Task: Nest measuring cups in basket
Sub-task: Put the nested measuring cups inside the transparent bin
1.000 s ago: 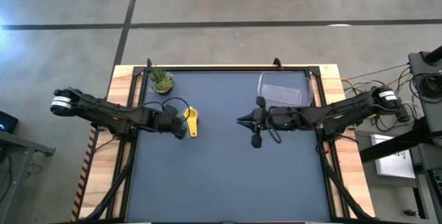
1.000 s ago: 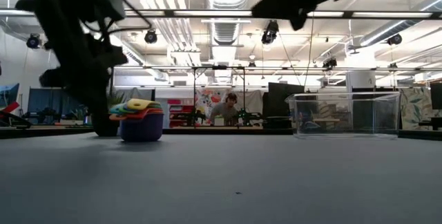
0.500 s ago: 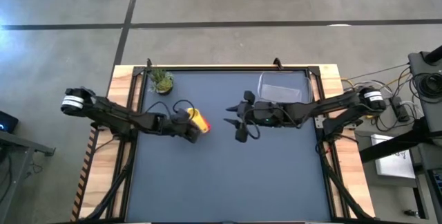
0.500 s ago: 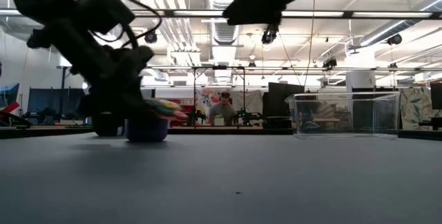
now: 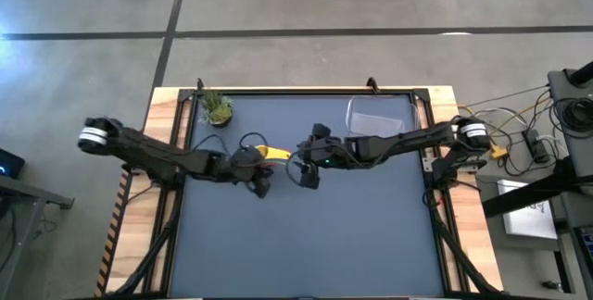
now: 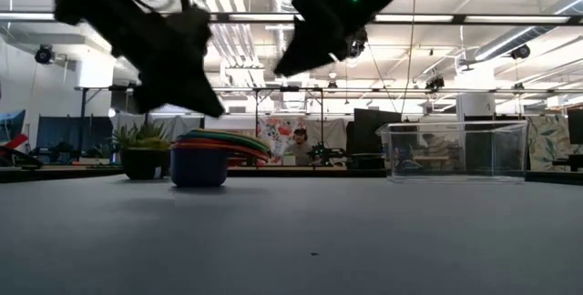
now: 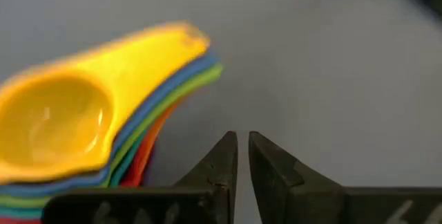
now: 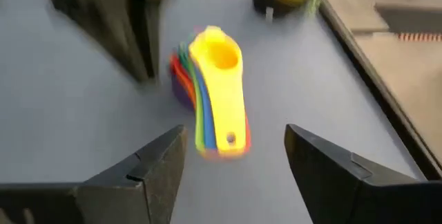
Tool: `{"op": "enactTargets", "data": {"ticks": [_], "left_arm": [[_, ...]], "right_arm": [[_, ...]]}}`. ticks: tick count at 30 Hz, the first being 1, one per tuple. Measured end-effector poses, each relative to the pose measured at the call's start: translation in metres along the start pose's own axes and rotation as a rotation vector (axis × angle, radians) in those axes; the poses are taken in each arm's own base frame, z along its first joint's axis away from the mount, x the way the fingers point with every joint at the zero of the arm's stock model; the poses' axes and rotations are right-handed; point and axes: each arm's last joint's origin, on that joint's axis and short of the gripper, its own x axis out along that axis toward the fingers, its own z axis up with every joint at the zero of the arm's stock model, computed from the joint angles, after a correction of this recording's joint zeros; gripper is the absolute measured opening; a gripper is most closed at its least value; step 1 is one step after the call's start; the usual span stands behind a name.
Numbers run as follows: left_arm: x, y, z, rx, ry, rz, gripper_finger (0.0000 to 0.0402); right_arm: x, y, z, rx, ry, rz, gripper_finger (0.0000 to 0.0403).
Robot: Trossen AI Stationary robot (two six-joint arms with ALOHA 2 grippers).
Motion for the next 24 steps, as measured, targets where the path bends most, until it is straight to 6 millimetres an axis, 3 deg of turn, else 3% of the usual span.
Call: {"op": "enactTargets", "data": {"ticks": [6, 10, 15, 18, 20, 22, 24], "left_arm": [[-0.054, 0.012, -0.017, -0.004, -0.189, -0.031, 0.0019], [-0.07, 0.023, -0.029, -0.058, -0.325, -0.12, 0.0019], [-0.07, 0.04, -0.045, -0.031, -0.385, -0.172, 0.0011], [-0.072, 0.042, -0.045, -0.013, -0.44, -0.199, 0.0007], [-0.071, 0.045, -0.047, 0.023, -0.45, -0.19, 0.0005], [-0.074, 0.045, -0.045, 0.04, -0.484, -0.208, 0.0005], [-0.073, 0.047, -0.048, 0.082, -0.485, -0.196, 0.0004]], "right_arm": [[0.028, -0.006, 0.005, 0.005, 0.104, 0.137, 0.0271], [0.044, -0.022, 0.011, -0.036, 0.136, 0.144, 0.0288], [0.063, -0.041, 0.017, -0.021, 0.144, 0.168, 0.0303], [0.069, -0.045, 0.009, -0.015, 0.212, 0.198, 0.031], [0.073, -0.048, 0.017, 0.0, 0.155, 0.194, 0.0312], [0.077, -0.048, 0.008, 0.002, 0.216, 0.206, 0.0314], [0.08, -0.052, 0.016, 0.014, 0.153, 0.205, 0.0314]]}}
